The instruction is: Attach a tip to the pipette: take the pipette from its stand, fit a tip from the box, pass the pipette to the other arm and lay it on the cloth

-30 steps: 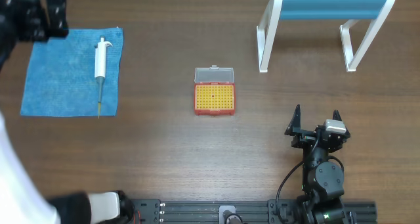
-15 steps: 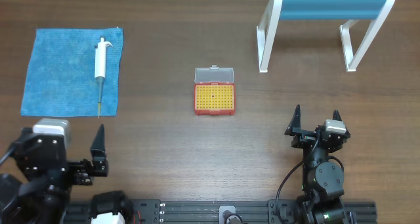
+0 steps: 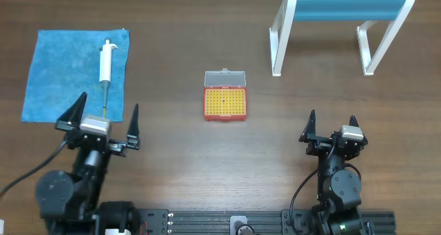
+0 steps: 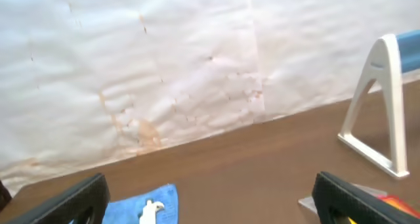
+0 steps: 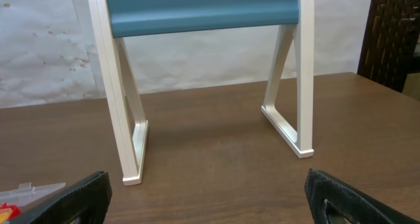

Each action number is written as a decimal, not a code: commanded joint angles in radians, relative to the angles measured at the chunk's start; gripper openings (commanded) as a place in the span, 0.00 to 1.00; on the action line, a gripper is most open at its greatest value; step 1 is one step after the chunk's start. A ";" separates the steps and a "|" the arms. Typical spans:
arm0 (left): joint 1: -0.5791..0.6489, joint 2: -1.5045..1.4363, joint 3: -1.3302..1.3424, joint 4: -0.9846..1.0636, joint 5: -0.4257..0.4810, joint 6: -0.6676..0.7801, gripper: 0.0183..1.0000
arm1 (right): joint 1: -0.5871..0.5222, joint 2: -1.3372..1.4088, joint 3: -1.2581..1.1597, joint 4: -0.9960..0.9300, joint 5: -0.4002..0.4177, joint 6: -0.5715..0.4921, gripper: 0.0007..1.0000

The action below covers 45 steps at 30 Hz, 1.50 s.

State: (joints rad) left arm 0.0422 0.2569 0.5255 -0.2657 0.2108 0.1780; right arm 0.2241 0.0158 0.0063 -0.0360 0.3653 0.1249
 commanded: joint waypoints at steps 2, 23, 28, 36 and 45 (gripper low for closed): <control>-0.003 -0.101 -0.253 0.163 0.002 -0.006 1.00 | 0.006 -0.003 -0.002 -0.005 0.009 -0.011 0.97; -0.003 -0.254 -0.520 0.192 -0.290 -0.230 1.00 | 0.006 -0.003 -0.002 -0.005 0.009 -0.011 0.97; -0.003 -0.254 -0.520 0.192 -0.290 -0.231 1.00 | 0.006 -0.003 -0.002 -0.005 0.009 -0.011 0.97; -0.005 -0.254 -0.520 0.192 -0.278 -0.230 1.00 | 0.006 -0.003 -0.002 -0.005 0.009 -0.011 0.96; -0.004 -0.254 -0.520 0.193 -0.278 -0.230 1.00 | 0.006 -0.003 -0.002 -0.005 0.009 -0.011 0.97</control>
State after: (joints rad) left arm 0.0422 0.0135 0.0067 -0.0673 -0.0521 -0.0326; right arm 0.2241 0.0158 0.0063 -0.0357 0.3653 0.1249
